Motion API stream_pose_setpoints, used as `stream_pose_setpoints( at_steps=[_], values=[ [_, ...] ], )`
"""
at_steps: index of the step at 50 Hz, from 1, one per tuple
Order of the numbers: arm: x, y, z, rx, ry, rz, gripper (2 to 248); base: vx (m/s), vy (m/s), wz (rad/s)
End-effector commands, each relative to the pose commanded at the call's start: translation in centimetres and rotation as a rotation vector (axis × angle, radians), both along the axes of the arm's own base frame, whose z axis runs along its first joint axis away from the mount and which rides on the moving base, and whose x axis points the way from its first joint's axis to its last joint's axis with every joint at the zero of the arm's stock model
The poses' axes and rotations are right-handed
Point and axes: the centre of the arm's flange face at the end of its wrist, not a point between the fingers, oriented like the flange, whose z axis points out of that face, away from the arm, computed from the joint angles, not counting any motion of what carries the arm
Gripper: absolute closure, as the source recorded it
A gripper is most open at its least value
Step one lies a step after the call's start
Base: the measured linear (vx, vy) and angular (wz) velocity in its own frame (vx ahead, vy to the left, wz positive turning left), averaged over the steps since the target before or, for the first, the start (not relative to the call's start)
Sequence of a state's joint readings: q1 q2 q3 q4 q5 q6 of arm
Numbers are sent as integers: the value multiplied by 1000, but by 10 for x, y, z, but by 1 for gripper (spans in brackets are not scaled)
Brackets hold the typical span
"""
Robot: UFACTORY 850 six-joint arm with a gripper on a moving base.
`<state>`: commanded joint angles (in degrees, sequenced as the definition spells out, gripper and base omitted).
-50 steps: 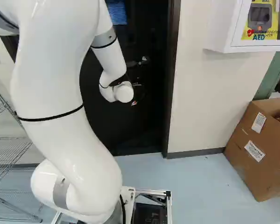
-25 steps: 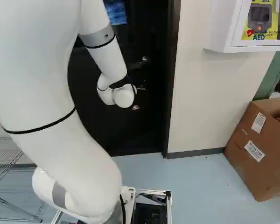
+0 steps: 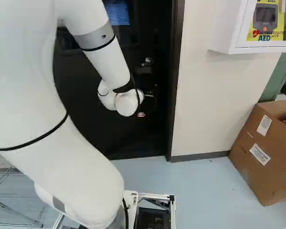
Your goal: Open the door and move inside
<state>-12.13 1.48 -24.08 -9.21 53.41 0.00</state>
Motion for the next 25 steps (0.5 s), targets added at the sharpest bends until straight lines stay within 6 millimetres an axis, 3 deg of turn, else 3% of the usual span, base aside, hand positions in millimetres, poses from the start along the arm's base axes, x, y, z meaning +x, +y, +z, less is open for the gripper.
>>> stream_pose_setpoints(
  at_steps=[25],
  values=[
    [-51,-2,-3,-14,-2,-15,3,0,0,0]
  ],
)
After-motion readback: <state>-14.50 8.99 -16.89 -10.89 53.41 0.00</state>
